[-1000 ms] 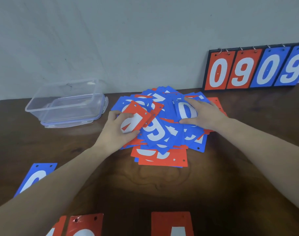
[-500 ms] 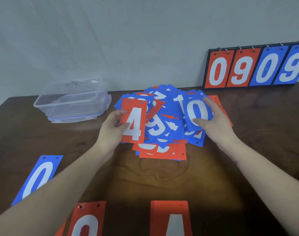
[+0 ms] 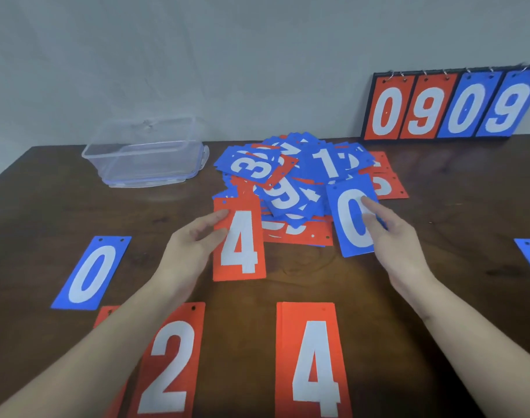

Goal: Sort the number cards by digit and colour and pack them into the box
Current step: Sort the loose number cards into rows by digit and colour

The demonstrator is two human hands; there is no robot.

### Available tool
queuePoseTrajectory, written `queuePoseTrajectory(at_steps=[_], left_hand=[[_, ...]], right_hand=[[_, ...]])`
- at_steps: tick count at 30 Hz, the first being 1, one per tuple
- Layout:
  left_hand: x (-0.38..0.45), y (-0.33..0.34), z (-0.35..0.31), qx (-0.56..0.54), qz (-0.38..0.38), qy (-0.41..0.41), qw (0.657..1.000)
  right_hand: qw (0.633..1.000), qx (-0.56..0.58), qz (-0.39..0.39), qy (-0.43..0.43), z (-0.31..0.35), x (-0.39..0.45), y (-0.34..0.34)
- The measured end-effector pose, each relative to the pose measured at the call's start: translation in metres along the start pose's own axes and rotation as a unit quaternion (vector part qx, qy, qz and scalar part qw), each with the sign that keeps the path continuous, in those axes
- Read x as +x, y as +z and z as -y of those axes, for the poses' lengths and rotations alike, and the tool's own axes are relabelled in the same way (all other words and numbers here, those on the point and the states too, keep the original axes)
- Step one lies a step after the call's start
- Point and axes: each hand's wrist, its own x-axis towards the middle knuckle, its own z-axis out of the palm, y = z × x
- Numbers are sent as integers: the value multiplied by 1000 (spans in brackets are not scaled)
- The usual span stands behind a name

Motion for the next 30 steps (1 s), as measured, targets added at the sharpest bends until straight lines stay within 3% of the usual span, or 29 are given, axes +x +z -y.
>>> queuePoseTrajectory(at_steps=[6,11,17,20,23,27,30], left_hand=[[-26,-3,4,12,24,19,999],[-43,8,8,64,141,32,987],[-51,34,13,172,248,34,953],[-50,40,19,275,271,94,917],[-51,44,26,354,271,154,882],[-54,45,37,519,198,271,786],[-48,32,39,521,153,282,791]], right_hand=[[1000,-3,-5,3,2,-25,-16],[998,35,39,18,-4,-40,-28],[999,42,21,24,-10,-56,-34],[995,97,-18,16,-7,-64,-35],[992,122,-35,23,-5,-70,-35],[989,139,-47,29,-3,-74,-26],[992,115,-36,27,5,-71,-7]])
